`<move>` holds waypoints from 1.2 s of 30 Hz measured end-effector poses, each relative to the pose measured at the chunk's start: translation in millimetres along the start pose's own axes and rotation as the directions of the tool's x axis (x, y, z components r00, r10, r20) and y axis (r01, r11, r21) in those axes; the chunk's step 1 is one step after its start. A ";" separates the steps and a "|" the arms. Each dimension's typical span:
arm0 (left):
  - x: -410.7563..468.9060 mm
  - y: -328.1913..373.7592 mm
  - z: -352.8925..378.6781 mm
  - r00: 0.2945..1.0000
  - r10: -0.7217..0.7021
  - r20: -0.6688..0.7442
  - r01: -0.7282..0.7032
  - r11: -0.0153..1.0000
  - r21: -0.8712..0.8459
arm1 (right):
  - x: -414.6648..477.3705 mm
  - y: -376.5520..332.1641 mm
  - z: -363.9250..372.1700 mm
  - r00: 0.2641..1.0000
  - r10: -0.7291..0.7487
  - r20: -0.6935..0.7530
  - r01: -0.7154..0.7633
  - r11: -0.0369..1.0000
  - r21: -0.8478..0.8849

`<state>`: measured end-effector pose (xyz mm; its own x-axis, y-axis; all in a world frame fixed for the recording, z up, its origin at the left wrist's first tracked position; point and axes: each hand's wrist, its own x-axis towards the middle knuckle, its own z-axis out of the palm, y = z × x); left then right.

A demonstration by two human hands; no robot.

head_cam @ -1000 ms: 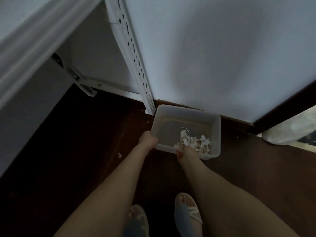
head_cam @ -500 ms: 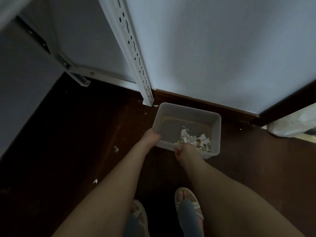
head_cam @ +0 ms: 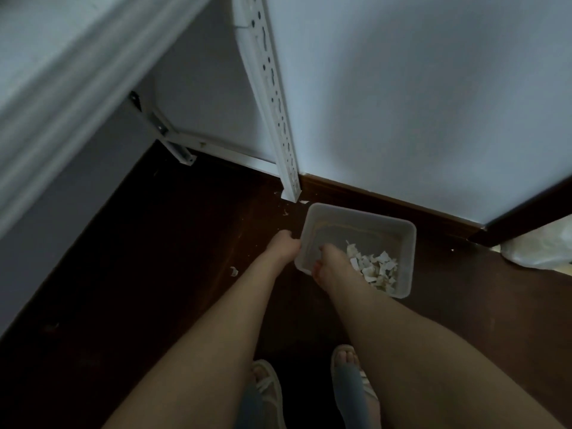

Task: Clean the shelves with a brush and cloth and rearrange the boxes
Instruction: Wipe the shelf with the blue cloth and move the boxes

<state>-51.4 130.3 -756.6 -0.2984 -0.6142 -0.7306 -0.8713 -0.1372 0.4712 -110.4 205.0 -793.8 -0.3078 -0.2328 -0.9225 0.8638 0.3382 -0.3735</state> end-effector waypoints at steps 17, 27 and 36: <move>-205.5 13.0 -164.4 0.918 0.218 -0.333 -0.248 0.968 -0.048 | -234.5 -5.8 118.6 0.919 -0.200 0.340 0.174 0.979 0.107; -347.7 -1.9 -213.2 0.766 0.387 -0.513 -0.481 0.875 -0.058 | -377.5 19.9 116.7 0.765 -0.502 0.404 0.518 0.852 0.078; -416.6 -86.1 -272.9 0.667 0.285 -0.688 -0.418 0.908 -0.030 | -452.5 83.0 141.5 0.527 -0.638 0.562 0.830 0.529 -0.179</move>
<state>254.3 186.0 -357.9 -0.1789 -0.9838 -0.0131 -0.6548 0.1091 0.7479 157.0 209.4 -393.6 -0.4889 -0.8505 -0.1939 0.1299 0.1488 -0.9803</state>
